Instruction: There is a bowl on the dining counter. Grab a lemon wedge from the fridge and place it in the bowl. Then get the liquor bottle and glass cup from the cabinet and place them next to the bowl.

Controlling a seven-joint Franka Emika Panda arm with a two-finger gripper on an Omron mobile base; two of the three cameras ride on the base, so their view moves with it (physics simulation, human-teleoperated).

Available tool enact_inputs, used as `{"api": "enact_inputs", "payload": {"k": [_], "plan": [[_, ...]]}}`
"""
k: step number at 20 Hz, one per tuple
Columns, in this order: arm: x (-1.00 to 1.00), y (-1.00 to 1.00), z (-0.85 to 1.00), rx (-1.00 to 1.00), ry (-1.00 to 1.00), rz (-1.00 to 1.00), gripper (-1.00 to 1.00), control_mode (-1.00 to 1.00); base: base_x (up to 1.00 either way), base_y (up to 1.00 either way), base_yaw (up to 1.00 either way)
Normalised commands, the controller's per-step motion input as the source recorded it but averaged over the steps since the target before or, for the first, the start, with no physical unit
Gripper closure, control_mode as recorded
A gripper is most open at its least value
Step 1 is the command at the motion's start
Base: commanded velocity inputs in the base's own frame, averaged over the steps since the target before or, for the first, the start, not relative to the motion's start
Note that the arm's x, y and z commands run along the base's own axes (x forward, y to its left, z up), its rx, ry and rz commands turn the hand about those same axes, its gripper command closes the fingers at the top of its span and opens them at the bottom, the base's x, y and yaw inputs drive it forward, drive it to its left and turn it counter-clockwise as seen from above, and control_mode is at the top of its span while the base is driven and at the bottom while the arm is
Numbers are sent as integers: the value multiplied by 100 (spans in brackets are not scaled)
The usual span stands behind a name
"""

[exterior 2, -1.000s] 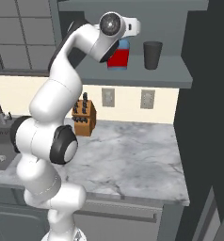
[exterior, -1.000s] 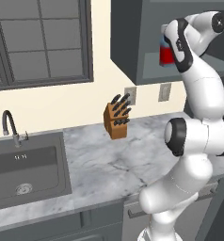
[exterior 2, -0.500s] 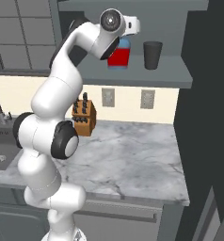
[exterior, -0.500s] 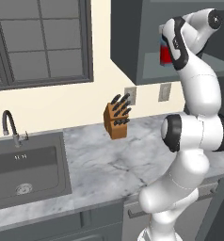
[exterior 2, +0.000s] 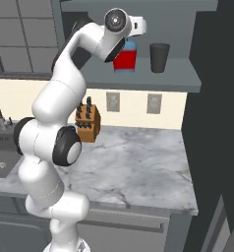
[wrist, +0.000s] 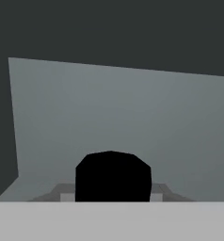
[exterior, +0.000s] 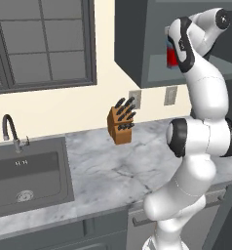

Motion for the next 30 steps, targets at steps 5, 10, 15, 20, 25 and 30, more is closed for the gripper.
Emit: {"api": "enact_inputs", "payload": {"k": [5, 10, 15, 20, 25, 30], "plan": [[-5, -5, -3, 0, -1, 0, 100, -100, 0, 0, 0], [-59, -5, -1, 0, -3, 0, 100, -100, 0, 0, 0], [-94, -26, 2, 2, -7, 0, 100, -100, 0, 0, 0], [-100, -35, 3, 3, -6, 3, 100, -100, 0, 0, 0], [-100, -8, 0, 1, -5, 9, 100, -100, 0, 0, 0], [-87, 15, -16, -2, -1, 12, 100, -100, 0, 0, 0]]}}
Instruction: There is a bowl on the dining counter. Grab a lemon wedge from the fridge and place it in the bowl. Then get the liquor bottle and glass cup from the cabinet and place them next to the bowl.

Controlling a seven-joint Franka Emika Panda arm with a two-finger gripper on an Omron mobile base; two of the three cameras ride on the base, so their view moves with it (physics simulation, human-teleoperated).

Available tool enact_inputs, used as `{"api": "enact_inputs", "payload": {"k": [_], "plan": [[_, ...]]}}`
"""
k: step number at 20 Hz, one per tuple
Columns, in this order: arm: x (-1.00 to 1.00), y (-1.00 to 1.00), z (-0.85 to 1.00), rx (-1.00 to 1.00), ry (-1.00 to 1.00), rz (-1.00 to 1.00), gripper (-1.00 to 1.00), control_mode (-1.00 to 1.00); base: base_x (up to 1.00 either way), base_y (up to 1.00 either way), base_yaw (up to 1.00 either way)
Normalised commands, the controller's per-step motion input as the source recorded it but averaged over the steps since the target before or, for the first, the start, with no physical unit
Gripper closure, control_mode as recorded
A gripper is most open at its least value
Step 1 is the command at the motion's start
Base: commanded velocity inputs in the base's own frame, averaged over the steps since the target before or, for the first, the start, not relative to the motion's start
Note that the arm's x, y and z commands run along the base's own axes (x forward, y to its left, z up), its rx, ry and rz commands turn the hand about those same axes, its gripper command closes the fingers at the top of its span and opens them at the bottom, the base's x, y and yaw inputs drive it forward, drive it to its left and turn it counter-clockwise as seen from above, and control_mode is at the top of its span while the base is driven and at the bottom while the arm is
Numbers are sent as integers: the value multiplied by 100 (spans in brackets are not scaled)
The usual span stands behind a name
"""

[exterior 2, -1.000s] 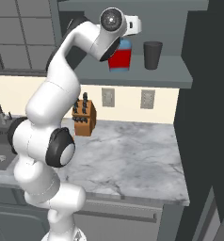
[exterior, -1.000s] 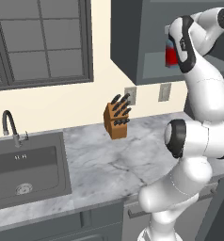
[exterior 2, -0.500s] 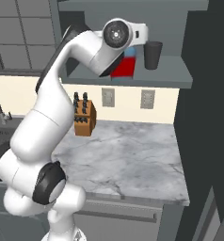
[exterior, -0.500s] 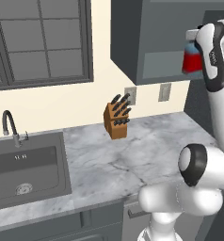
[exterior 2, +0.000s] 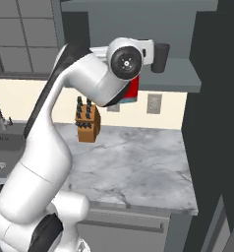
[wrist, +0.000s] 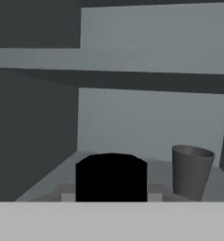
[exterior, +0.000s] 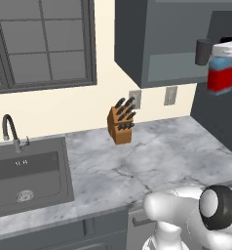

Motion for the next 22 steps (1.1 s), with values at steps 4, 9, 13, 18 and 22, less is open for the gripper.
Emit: {"api": "enact_inputs", "payload": {"k": [4, 9, 13, 18, 22], "plan": [[-78, 28, -16, -2, 0, 15, 100, -100, 0, 0, 0], [-78, 23, -13, -1, 0, 16, 100, -100, 0, 0, 0], [-84, 13, -16, 0, 0, 17, 100, -100, 0, 0, 0], [-83, 19, -22, -5, 0, 17, 100, -100, 0, 0, 0], [-20, 11, -16, -10, 7, 9, 100, -100, 0, 0, 0]]}}
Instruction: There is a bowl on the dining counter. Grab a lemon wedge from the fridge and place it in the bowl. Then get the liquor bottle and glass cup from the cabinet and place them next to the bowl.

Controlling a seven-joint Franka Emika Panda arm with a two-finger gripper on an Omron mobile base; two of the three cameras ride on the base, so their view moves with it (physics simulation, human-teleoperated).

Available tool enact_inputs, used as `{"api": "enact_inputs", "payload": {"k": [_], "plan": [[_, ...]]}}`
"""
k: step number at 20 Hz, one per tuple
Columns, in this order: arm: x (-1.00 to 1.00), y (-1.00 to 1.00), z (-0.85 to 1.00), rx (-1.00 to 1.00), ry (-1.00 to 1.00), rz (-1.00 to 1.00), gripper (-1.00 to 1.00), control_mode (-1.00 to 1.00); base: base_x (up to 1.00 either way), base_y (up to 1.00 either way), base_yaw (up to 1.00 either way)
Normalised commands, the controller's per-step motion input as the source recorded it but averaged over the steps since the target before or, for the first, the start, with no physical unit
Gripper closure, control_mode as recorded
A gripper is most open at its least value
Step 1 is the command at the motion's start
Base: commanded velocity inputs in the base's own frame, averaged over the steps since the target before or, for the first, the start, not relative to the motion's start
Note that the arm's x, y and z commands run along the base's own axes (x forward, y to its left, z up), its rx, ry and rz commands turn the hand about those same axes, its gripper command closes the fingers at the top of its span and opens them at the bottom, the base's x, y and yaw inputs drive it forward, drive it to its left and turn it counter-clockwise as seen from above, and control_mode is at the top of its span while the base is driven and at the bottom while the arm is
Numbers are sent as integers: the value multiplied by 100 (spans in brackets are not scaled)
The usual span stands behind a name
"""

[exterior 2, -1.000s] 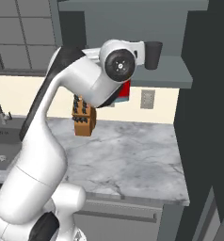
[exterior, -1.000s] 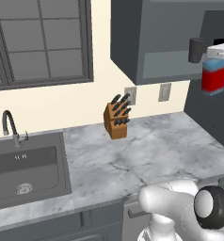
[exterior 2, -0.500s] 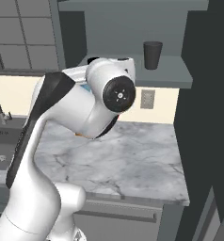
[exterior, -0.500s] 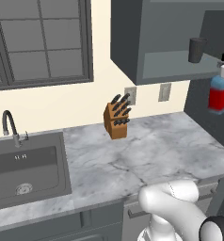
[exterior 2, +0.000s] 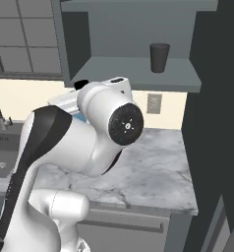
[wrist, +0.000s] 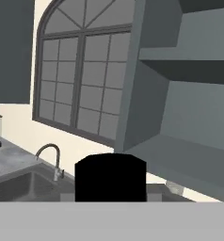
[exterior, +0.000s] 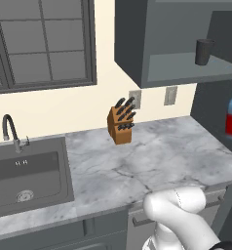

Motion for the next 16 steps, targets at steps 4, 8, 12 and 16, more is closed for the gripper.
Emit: {"api": "enact_inputs", "payload": {"k": [4, 8, 12, 16], "plan": [[0, 0, 0, 0, 0, 0, 100, 100, 0, 0, 0], [0, 0, 0, 0, 0, 0, 100, 100, -35, 2, 28], [0, 0, 0, 0, 0, 0, 100, 100, -50, 15, 56], [0, 0, 0, 0, 0, 0, 100, 100, -59, 5, 62]]}}
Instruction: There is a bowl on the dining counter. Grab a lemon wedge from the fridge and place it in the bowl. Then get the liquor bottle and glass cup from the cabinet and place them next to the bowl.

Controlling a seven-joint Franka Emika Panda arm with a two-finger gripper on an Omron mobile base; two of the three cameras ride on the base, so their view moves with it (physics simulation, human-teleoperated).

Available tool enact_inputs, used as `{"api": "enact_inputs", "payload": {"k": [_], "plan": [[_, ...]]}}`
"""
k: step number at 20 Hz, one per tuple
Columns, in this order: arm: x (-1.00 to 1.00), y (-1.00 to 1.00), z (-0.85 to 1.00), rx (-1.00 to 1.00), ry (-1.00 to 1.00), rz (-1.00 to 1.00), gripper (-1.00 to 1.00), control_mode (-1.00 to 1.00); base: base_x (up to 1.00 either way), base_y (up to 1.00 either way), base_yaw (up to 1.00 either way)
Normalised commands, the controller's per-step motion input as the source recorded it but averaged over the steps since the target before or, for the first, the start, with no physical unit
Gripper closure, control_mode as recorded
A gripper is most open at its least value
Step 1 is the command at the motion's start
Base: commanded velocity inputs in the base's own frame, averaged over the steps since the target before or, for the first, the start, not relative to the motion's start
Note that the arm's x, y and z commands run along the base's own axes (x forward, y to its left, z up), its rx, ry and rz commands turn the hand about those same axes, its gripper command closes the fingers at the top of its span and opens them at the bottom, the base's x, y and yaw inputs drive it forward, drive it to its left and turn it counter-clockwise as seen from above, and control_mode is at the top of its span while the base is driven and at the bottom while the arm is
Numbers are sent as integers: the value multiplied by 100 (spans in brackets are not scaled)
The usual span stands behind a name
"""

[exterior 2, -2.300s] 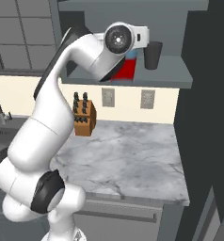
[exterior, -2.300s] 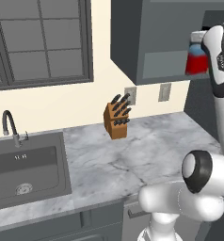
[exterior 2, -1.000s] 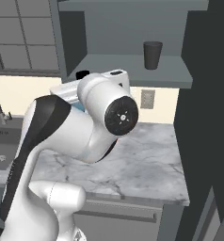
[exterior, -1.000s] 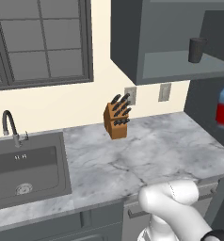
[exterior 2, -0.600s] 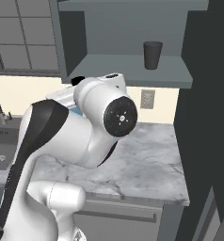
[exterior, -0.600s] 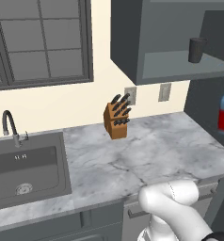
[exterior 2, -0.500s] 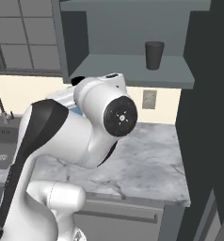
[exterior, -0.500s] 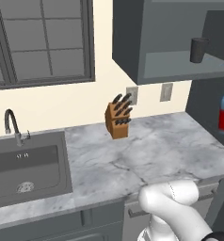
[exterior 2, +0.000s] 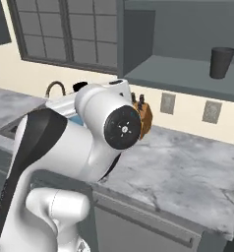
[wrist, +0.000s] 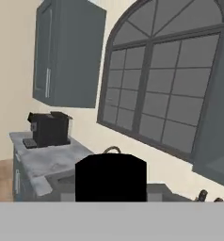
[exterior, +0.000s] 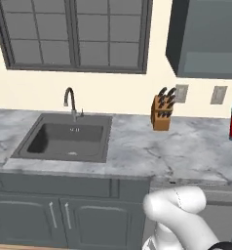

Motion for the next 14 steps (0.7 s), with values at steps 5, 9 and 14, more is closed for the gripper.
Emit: {"api": "enact_inputs", "payload": {"k": [5, 9, 14], "plan": [[0, 0, 0, 0, 0, 0, 100, 100, -91, -1, 44], [0, 0, 0, 0, 0, 0, 100, 100, -100, -4, 17], [0, 0, 0, 0, 0, 0, 100, 100, -100, 0, 6]]}}
